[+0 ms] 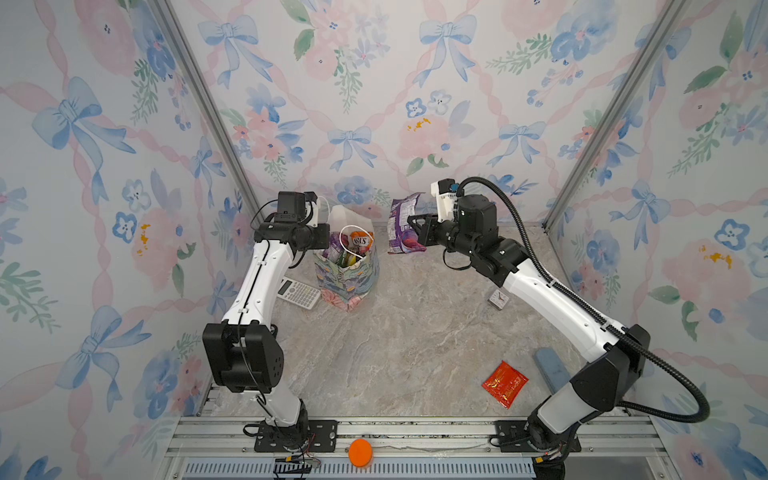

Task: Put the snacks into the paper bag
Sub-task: 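Carry the purple bag over the paper bag mouth with the right gripper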

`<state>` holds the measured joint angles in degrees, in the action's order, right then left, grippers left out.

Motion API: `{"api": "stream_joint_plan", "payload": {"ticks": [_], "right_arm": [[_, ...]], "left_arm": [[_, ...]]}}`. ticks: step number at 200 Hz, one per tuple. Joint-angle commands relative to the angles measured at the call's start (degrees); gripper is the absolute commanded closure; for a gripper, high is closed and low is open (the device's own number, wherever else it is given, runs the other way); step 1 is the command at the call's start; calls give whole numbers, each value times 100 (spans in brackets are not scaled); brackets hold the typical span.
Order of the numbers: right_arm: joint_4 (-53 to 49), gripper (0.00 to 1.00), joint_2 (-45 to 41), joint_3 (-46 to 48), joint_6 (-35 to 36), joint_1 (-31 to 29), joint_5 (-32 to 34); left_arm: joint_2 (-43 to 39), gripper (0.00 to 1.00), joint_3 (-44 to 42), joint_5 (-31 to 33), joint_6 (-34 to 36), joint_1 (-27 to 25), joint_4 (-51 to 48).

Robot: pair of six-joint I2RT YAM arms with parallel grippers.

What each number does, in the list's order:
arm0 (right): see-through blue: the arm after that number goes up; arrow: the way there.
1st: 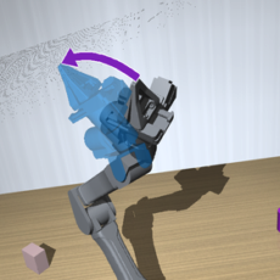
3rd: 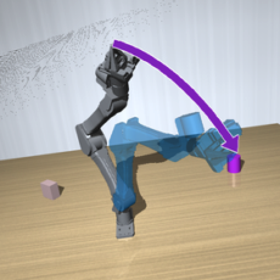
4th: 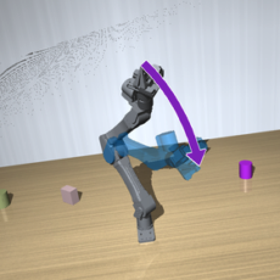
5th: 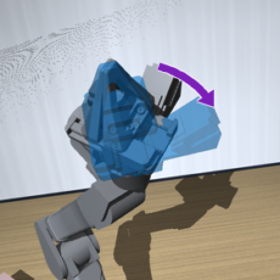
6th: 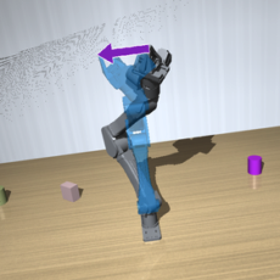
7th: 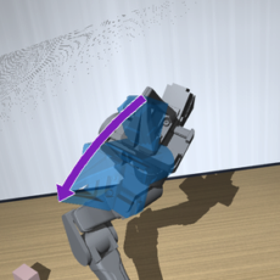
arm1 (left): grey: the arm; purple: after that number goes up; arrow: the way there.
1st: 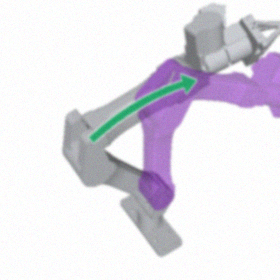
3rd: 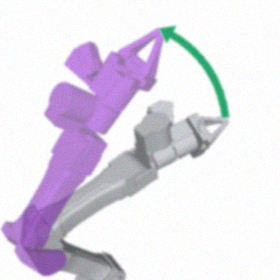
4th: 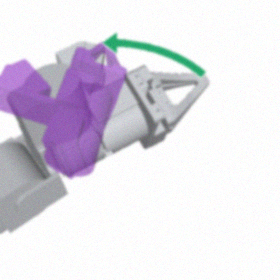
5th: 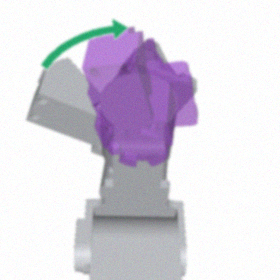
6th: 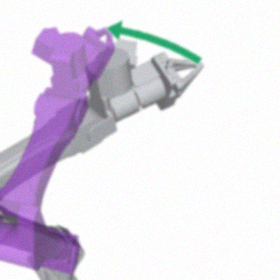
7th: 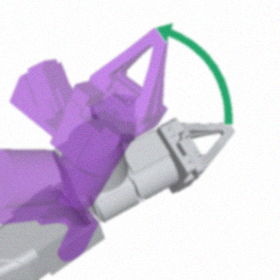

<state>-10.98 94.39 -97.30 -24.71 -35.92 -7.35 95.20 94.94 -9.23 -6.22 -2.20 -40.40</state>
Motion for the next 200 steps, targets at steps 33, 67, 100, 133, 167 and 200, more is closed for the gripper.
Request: {"api": "stream_joint_plan", "payload": {"ticks": [33, 67, 100, 133, 167, 200], "right_arm": [[-400, 100, 1054, -1751, 551, 0, 137], [-836, 100, 1847, -3054, 887, -137, 261], [-1131, 100, 2532, -4087, 1047, -269, 389], [-1101, 100, 3016, -4775, 1230, -488, 626], [-940, 100, 3426, -5288, 1381, -695, 733], [-765, 100, 3611, -5347, 1353, -839, 724]], "left_arm": [[-19, 100, -105, -72, 4, 17, -108], [-18, 100, -98, -107, 2, 12, -103], [-20, 100, -96, -114, 7, 22, -103], [-21, 100, -95, -129, 7, 17, -108], [-14, 100, -94, -149, -4, 17, -107], [-31, 100, -98, -139, 7, 18, -108]]}}
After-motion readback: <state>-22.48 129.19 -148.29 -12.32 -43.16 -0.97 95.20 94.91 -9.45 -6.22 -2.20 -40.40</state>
